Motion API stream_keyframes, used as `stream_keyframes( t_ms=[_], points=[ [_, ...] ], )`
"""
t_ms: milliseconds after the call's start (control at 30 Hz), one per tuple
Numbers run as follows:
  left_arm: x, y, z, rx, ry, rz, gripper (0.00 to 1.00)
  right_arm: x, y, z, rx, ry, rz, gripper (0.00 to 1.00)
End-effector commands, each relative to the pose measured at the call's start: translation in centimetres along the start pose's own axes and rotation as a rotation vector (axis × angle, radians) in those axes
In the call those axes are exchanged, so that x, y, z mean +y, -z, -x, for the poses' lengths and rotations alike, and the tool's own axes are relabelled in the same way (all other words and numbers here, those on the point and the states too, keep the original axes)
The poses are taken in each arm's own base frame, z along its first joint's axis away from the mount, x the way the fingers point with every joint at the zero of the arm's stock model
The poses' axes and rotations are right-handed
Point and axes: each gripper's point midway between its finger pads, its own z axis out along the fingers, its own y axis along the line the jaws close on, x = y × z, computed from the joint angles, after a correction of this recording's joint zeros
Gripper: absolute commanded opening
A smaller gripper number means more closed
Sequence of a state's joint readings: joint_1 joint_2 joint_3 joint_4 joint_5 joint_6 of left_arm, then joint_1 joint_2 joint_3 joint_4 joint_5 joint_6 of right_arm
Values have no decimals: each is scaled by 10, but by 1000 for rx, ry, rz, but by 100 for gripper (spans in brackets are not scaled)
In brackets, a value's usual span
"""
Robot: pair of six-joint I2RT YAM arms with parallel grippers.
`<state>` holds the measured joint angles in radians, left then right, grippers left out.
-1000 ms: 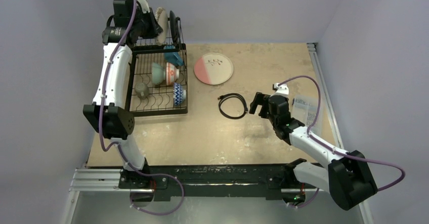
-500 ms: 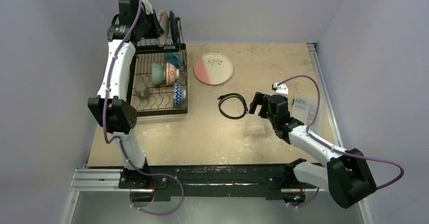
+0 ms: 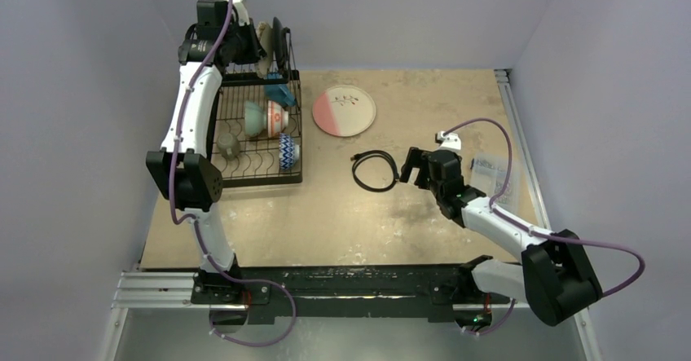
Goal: Load the mixed dishes into the dish rack
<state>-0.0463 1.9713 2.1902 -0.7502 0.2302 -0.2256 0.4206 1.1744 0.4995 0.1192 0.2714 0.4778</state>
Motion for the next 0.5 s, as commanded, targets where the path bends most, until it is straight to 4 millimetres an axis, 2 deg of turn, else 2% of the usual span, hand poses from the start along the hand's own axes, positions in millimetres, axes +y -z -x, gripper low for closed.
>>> stream_keyframes(
  t_ms=[0, 167, 400, 467],
  points=[
    [4, -2, 22, -70, -5, 16, 0, 7, -2, 21, -45, -3, -3, 99],
    [2, -11, 16, -51, 11, -8, 2, 6, -4, 20, -38, -1, -11, 99],
    [1, -14, 16, -52, 13, -21, 11, 7, -5, 19, -32, 3, -12, 99],
    [1, -15, 16, -53, 15, -20, 16, 6, -5, 19, -30, 3, -13, 99]
  ],
)
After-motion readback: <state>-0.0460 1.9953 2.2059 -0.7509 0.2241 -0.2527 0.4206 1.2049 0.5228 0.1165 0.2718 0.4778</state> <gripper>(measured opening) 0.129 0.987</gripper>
